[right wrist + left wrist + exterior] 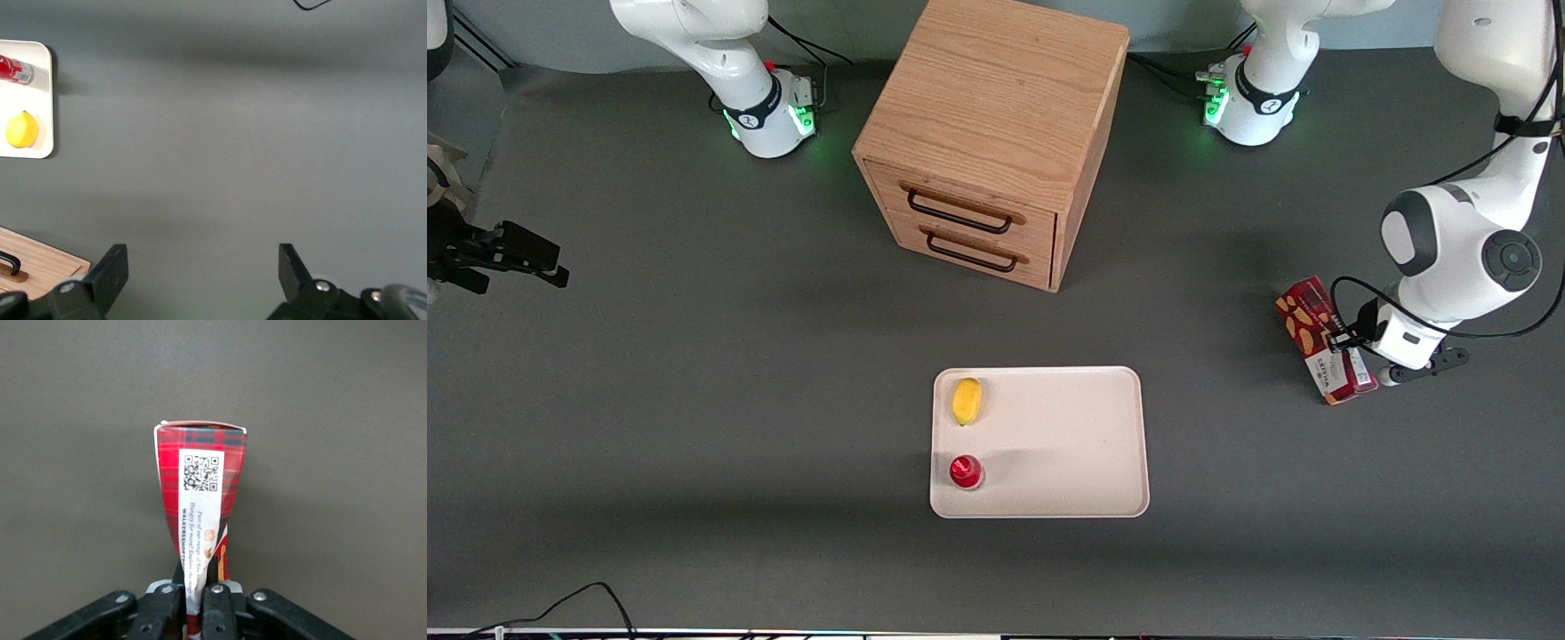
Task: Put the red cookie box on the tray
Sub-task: 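Lift the red cookie box upright with the left gripper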
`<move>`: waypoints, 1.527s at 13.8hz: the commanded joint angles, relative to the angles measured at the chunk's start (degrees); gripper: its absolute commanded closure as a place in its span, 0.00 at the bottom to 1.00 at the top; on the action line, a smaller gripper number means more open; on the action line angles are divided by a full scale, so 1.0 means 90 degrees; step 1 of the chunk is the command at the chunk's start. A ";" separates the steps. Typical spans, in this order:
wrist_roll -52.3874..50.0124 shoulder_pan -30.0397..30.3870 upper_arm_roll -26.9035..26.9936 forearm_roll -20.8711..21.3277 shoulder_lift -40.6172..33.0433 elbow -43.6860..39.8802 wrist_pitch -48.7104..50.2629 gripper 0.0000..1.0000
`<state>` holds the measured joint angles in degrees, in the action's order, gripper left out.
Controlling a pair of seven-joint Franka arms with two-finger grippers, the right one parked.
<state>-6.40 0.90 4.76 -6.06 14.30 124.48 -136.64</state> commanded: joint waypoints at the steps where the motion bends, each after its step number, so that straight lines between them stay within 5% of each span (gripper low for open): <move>1: -0.0032 -0.0022 0.0134 -0.0020 -0.0456 -0.0752 0.1359 1.00; 13: -0.0178 -0.0041 0.0271 0.0390 -0.1003 -0.4317 0.5356 1.00; 21: -0.1435 -0.0422 0.0203 0.0390 -0.0964 -0.4944 0.5876 1.00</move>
<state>-14.59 -0.79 6.45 -3.34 4.75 82.06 -85.05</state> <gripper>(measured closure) 0.894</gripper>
